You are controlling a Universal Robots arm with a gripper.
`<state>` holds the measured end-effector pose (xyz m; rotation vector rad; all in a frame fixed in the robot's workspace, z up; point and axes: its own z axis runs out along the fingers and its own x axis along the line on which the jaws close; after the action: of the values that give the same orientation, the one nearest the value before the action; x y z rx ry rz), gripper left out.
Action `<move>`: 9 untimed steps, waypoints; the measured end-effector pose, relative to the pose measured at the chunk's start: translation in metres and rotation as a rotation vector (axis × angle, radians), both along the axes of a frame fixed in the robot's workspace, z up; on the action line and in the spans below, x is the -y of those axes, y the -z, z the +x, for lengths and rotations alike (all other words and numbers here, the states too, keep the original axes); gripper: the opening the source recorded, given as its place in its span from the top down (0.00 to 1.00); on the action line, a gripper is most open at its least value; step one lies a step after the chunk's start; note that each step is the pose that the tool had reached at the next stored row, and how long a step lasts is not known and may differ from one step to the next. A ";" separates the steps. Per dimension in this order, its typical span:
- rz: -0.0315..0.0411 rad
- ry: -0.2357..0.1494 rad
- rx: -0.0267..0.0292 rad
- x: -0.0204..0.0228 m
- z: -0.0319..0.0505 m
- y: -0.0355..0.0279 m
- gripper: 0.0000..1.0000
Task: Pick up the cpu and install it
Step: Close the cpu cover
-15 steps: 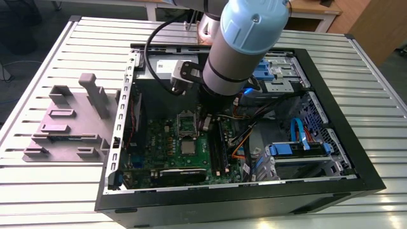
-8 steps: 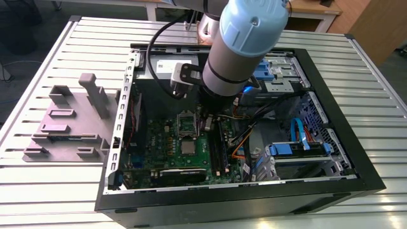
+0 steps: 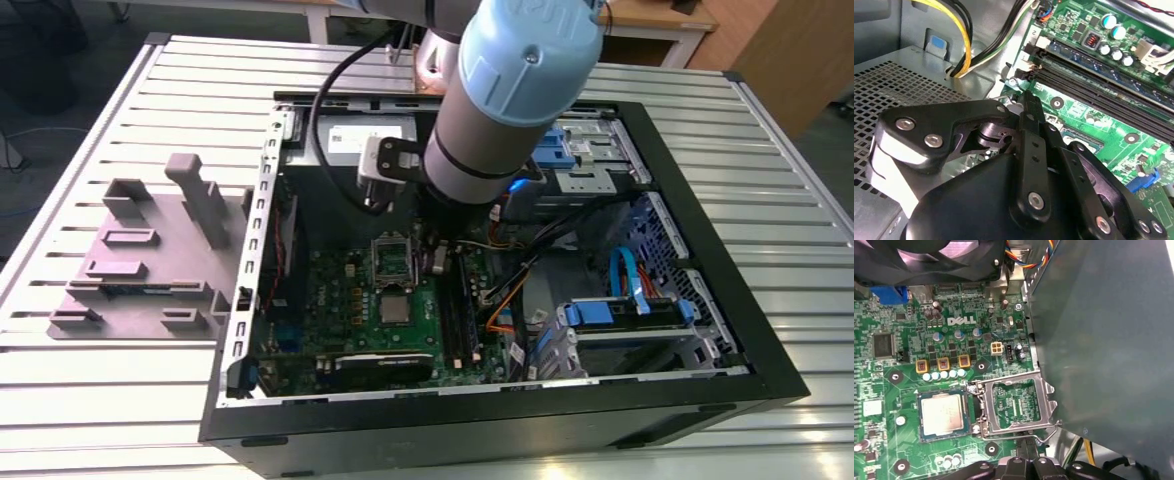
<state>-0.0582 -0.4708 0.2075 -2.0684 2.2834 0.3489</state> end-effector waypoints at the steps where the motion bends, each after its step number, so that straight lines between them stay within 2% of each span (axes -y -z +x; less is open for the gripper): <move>1: 0.0000 0.000 0.0000 0.0000 0.0000 0.0000 0.89; 4: 0.0008 0.000 0.0009 0.0001 -0.0006 0.0001 0.89; 6: 0.0080 0.000 0.0073 0.0000 -0.0020 0.0014 0.89; 9: 0.0112 0.000 0.0170 0.0000 -0.0037 0.0042 0.89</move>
<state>-0.0619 -0.4708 0.2033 -2.0581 2.2667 0.3419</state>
